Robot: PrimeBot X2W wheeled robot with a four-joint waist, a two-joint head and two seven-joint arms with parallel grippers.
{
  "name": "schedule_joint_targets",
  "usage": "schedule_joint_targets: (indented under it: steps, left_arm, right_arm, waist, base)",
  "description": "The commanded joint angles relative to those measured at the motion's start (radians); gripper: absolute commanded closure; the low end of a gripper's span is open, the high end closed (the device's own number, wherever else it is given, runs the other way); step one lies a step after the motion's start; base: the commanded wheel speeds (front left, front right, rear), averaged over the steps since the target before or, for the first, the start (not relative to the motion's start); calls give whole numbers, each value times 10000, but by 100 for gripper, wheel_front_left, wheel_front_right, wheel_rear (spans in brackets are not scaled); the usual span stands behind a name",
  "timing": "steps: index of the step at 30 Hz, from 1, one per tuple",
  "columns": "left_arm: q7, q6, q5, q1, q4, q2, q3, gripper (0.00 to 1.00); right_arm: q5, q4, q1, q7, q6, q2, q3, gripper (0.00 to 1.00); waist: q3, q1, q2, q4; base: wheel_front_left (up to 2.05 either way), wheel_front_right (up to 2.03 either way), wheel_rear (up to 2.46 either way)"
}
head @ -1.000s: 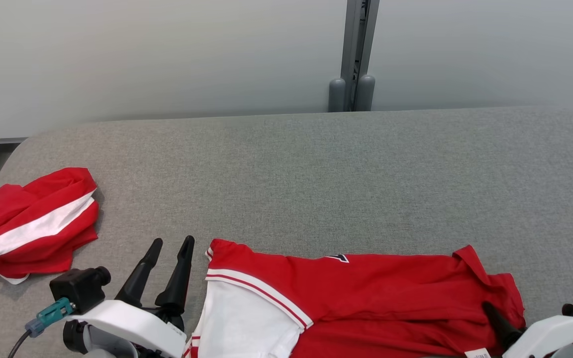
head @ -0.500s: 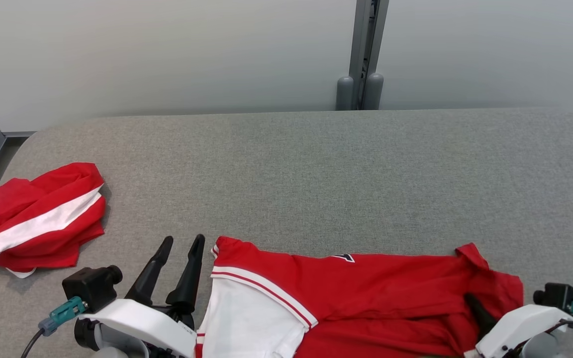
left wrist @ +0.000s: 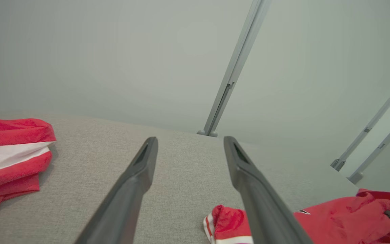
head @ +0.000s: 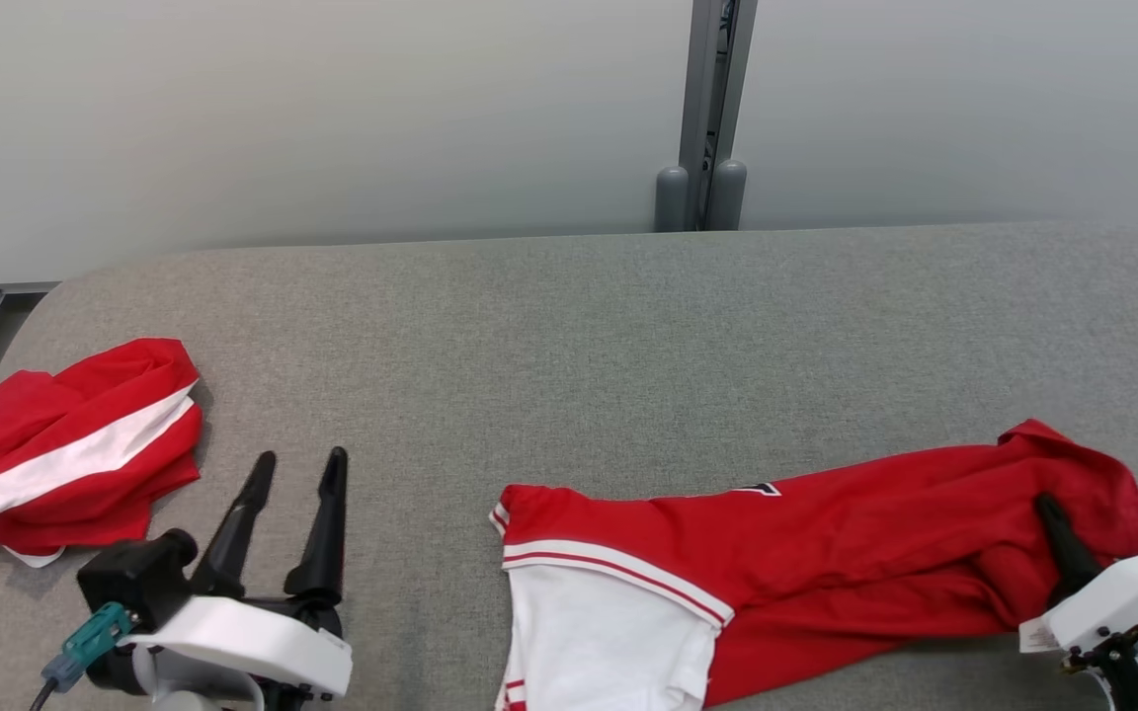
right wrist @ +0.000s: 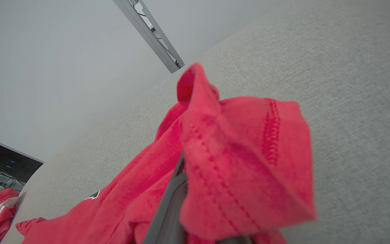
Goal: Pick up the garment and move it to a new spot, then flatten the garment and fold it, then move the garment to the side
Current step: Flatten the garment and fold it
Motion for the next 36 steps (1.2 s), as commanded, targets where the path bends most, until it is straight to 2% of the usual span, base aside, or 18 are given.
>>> schedule_joint_targets:
  steps: [1, 8, 15, 25, 32, 36]
  left_arm:
    - [-1, 54, 566, 238, 90, -50, 449, 0]
    - [-1, -161, 1603, 798, 182, -566, 1392, 0]
    - [-1, -682, 2863, 1422, 374, -1562, 2269, 0]
    - [-1, -1550, 3498, 1337, 1030, -2292, 2859, 0]
    - [-1, -1904, 3774, 1173, 1411, -2575, 3026, 0]
    - [-1, -2043, 3879, 1127, 1568, -2639, 3164, 0]
  right_arm:
    - [-89, -122, -82, -195, 7, -227, -113, 100]
    - [-586, -399, -169, -542, 7, -583, -171, 100]
    - [-1742, -1707, 87, -746, 7, -137, 66, 100]
    - [-3133, -3341, 671, 698, 7, 1277, 585, 100]
    - [-3645, -2675, 684, 1781, 7, 2232, 530, 100]
    - [-3921, -2271, 586, 2040, 7, 2692, 506, 100]
  waist:
    - [-36, 0, 0, -3]
    - [-101, 0, 0, 47]
    - [-194, 0, 0, 450]
    - [-270, 0, 0, 1144]
    - [-242, 0, 0, 1709]
    - [-236, 0, 0, 1951]
  base:
    - [0, 0, 0]
    - [0, 0, 0]
    - [0, 0, 0]
    - [0, 0, 0]
    - [0, 0, 0]
    - [0, 0, 0]
